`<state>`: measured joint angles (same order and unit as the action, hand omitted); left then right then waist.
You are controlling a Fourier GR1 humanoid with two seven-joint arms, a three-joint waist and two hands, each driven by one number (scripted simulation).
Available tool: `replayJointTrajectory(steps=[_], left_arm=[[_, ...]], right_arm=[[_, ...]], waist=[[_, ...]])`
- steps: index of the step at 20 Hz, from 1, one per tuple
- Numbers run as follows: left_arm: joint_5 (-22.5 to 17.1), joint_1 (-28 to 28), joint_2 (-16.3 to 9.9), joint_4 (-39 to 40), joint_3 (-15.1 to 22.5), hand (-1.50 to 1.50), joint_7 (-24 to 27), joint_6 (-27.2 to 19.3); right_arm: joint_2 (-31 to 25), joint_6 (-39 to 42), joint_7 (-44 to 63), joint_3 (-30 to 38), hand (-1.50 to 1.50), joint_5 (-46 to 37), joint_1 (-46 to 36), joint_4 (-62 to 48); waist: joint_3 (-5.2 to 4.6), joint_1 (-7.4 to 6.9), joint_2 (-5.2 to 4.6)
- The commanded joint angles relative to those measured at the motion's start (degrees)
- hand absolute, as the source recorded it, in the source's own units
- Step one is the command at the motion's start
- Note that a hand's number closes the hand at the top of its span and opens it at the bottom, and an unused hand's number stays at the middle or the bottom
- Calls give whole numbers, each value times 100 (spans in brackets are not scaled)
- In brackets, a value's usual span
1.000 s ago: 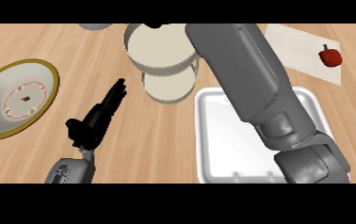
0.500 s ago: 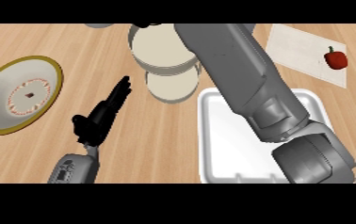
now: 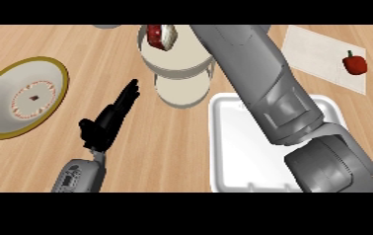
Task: Pick the cupcake from the tray and place it in the tiered basket
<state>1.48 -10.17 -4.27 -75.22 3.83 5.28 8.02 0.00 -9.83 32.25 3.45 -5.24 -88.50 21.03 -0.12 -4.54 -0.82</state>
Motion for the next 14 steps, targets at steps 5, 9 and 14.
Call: replayJointTrajectory(steps=[5,9,14], left_arm=[[-18,-98,16,34,-89,0,-132,-64],[28,249,-95,-22,-164,0,193,-92],[-167,406,-228,-336,-353,0,-108,-55]], right_arm=[[0,-1496,-429,-216,-150,256,-28,-70],[-289,-2570,-433,-381,-150,-407,38,-81],[-1188,-2767,-633,-190,-150,-376,598,432]], waist=[[3,173,35],[1,317,56],[18,487,126]])
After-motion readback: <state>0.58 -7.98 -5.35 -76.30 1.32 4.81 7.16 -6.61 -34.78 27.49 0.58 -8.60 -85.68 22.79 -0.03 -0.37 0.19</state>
